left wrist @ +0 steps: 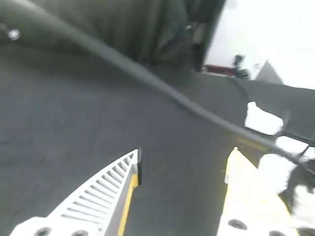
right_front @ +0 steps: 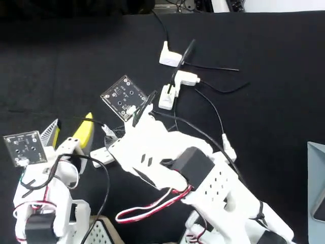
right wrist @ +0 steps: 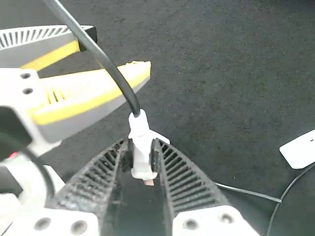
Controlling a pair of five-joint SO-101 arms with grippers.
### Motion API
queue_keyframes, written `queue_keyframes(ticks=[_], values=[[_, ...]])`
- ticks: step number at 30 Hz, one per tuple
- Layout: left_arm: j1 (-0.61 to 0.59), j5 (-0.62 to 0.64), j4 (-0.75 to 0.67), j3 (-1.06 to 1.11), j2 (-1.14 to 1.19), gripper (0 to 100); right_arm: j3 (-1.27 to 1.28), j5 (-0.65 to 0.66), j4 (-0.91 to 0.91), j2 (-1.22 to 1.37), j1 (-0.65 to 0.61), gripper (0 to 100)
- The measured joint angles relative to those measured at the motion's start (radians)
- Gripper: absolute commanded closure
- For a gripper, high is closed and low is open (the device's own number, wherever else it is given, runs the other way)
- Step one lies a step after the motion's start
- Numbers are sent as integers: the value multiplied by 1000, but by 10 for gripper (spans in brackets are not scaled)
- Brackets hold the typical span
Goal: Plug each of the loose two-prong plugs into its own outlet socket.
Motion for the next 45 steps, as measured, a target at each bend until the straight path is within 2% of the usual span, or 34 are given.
queue_keyframes(ticks=[8, 17, 21, 25, 28, 31, 37, 41, 45], values=[[176, -2, -2, -25, 0, 718, 0, 0, 2, 0, 3, 987], [195, -2, 2, -25, 2, 718, 34, 0, -11, -3, 5, 987], [129, -2, 61, -35, 3, 717, 121, 0, -91, -2, 2, 987], [-21, -12, 124, -66, 0, 716, 261, -15, -245, -2, 25, 986], [-129, -123, 135, -61, 0, 715, 344, -63, -342, 0, 77, 986], [-173, -247, 135, 11, 5, 715, 388, -104, -388, 0, 110, 985], [-181, -465, 135, 192, 8, 712, 410, -161, -405, 0, 203, 985], [-176, -585, 135, 229, 6, 675, 416, -186, -405, 0, 285, 985], [-115, -664, 170, 229, 60, 672, 425, -201, -405, 0, 365, 985]])
